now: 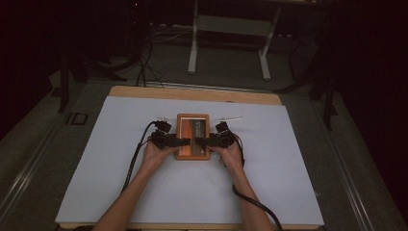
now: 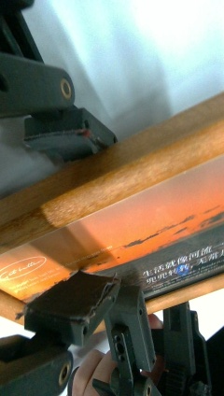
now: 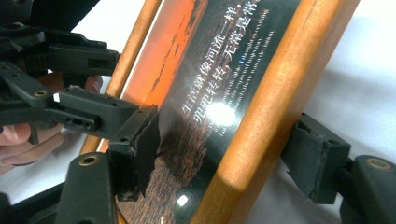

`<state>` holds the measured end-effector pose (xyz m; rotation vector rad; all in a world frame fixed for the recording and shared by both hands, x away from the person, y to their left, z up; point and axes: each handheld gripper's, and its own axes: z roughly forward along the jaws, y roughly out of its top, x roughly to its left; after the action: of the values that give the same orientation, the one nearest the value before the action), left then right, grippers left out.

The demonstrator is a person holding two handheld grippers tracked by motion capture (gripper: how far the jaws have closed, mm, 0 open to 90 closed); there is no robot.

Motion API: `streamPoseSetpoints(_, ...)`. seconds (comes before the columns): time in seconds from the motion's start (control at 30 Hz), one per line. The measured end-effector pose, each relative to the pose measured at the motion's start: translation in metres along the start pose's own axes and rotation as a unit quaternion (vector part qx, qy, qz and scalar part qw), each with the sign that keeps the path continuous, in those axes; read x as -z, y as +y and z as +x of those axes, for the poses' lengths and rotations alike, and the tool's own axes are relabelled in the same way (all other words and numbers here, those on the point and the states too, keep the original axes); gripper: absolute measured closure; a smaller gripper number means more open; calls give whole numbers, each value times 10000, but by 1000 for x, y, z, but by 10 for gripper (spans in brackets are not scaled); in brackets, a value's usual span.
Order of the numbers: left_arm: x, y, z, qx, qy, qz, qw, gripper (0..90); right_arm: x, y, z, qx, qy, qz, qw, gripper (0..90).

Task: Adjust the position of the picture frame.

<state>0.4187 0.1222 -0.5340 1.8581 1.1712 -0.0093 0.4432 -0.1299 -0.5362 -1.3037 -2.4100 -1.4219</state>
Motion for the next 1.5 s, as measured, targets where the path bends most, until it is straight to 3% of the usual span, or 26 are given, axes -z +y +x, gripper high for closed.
streamPoseSetpoints(0.4, 29, -8, -26, -467, 240, -524, 9972, 485, 32, 0, 27, 647, -234, -254, 9973, 467)
streamPoseSetpoints(0.67, 40, -12, -41, -740, 384, -557, 9950, 524, 48, -7, 36, 652, -145, -469, 9967, 539)
streamPoseSetpoints(0.77, 42, -12, -42, -698, 236, -570, 9956, 548, 52, -10, 36, 571, -99, -567, 9967, 541)
streamPoseSetpoints(1.1, 41, -16, -52, -632, 45, -439, 9970, 568, 66, -21, 35, 372, -48, -598, 9975, 542)
streamPoseSetpoints(1.5, 53, -27, -52, -202, -204, -202, 9994, 579, 69, -32, 46, -41, 106, -406, 9991, 551)
